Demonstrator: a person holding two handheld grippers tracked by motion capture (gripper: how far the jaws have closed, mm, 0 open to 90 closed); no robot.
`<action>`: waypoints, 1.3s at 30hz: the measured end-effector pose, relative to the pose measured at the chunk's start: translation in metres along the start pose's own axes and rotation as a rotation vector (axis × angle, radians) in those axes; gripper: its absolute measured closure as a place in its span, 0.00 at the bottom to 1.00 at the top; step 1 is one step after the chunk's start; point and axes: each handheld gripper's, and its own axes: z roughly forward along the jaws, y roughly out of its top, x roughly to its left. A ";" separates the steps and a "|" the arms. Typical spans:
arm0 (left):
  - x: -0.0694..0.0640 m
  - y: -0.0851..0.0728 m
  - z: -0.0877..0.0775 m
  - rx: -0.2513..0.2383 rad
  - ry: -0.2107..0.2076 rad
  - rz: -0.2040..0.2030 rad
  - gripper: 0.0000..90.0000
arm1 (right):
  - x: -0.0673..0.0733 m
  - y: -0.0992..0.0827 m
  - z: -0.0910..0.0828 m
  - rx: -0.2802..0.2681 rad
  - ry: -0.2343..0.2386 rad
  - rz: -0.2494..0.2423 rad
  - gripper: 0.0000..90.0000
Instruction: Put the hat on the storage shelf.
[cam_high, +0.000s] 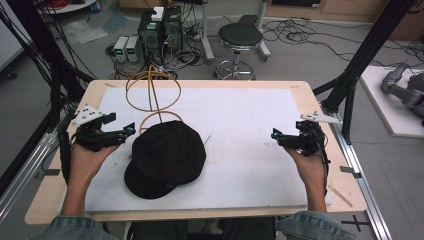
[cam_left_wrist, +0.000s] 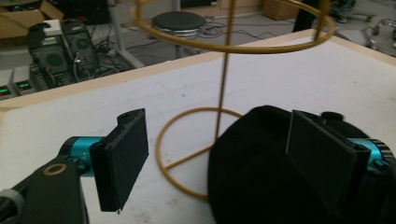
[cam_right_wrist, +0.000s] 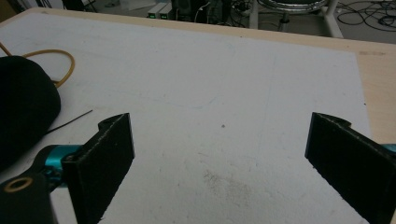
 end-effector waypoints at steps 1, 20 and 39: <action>-0.003 0.000 0.002 0.003 -0.015 0.003 0.23 | 0.000 0.000 0.000 -0.002 0.000 0.001 0.09; -0.059 -0.008 0.044 0.100 -0.189 0.073 0.24 | 0.001 0.001 -0.003 -0.003 0.004 0.003 0.09; -0.080 -0.011 0.075 0.186 -0.167 0.138 0.23 | 0.004 -0.004 -0.009 0.017 0.002 -0.005 0.09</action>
